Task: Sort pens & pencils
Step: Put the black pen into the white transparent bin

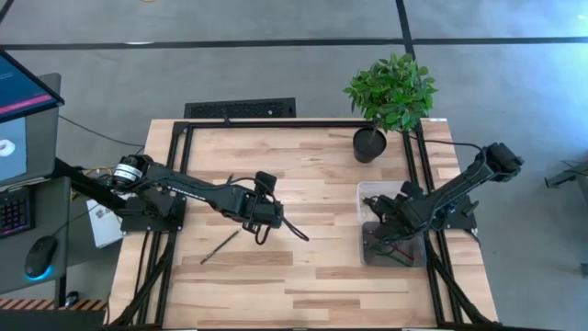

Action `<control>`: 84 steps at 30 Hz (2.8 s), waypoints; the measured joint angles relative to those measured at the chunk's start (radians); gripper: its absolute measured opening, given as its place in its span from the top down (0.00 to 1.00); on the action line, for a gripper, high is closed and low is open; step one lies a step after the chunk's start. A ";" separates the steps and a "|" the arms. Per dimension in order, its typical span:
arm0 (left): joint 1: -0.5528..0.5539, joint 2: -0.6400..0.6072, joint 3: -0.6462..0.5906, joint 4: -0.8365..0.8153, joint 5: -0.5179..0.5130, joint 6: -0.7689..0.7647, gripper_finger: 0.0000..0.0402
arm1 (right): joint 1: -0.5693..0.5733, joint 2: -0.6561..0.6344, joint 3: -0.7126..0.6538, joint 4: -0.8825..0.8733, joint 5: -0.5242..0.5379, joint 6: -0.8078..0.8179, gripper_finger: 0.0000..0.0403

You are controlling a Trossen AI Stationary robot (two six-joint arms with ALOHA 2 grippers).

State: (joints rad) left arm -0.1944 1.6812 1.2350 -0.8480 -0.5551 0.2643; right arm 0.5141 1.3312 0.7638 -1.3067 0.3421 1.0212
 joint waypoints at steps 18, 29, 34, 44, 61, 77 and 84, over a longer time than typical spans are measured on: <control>0.056 -0.574 -0.239 0.049 0.122 -0.395 0.45 | -0.096 -0.005 0.400 0.122 0.329 -0.105 0.54; 0.381 -0.777 -0.344 -0.036 0.166 -0.583 0.45 | -0.251 0.000 0.404 0.396 0.197 -0.378 0.55; 0.573 -0.700 -0.345 -0.064 0.271 -0.500 0.45 | -0.288 0.000 0.404 0.413 0.152 -0.393 0.55; 0.777 -0.458 -0.345 -0.108 0.360 -0.422 0.45 | -0.292 0.000 0.404 0.419 0.126 -0.394 0.55; 0.744 -0.070 -0.345 -0.045 0.417 -0.496 0.45 | -0.285 0.000 0.404 0.418 0.088 -0.394 0.55; 0.744 -0.042 -0.350 0.057 0.492 -0.584 0.45 | -0.285 0.000 0.404 0.410 0.084 -0.395 0.55; 0.744 -0.050 -0.424 0.127 0.558 -0.626 0.45 | -0.285 0.000 0.403 0.410 0.081 -0.402 0.55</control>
State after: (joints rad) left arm 0.5495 1.6312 0.8107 -0.7208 0.0028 -0.3614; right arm 0.2291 1.3308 1.1671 -0.8970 0.4232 0.6193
